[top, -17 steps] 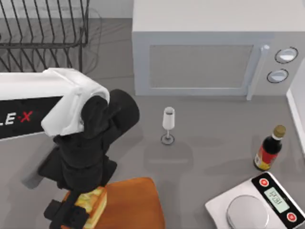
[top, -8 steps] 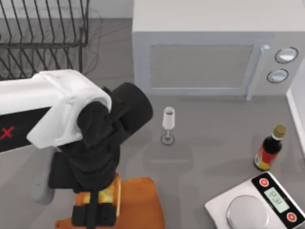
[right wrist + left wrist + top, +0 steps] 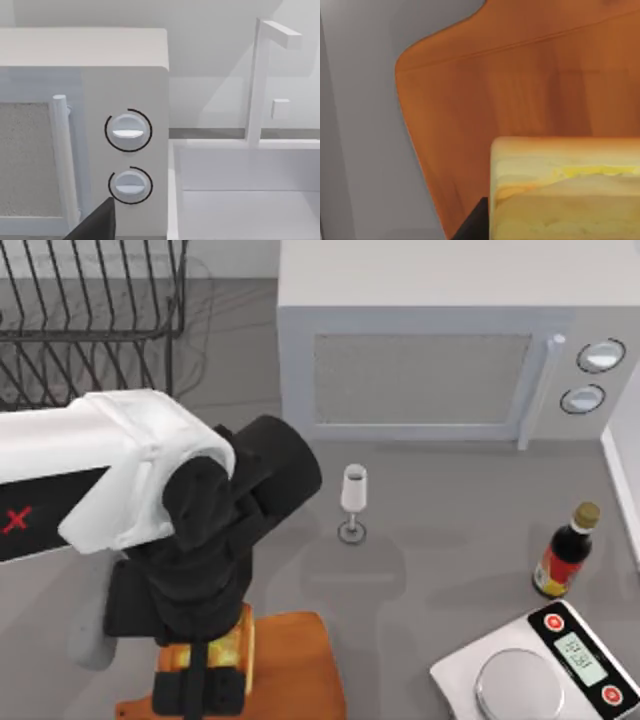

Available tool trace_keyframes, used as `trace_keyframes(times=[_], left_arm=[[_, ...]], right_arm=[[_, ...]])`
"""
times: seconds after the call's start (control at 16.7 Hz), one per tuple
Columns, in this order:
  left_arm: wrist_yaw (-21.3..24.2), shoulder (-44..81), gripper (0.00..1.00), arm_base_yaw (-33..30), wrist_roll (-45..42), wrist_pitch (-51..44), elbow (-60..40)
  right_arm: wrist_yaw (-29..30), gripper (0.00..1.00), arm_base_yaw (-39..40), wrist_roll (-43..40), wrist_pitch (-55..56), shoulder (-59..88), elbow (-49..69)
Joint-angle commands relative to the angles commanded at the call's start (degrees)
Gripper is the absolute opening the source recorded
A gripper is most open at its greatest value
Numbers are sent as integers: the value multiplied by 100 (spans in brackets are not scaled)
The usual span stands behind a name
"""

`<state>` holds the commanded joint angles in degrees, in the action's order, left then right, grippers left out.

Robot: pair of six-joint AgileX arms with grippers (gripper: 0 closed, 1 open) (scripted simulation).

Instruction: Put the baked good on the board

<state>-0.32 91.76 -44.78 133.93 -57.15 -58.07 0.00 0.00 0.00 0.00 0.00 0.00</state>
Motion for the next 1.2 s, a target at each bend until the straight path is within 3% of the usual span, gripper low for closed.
trace_keyframes(times=[0.66,1.02,1.2], left_arm=[[-8,296,0,-29,-2,946,516],[-8,365,0,-28,0,1017,595],[-8,365,23,-28,0,1017,595]], right_arm=[[0,100,0,0,0,0,0],[0,100,0,0,0,0,0],[0,100,0,0,0,0,0]])
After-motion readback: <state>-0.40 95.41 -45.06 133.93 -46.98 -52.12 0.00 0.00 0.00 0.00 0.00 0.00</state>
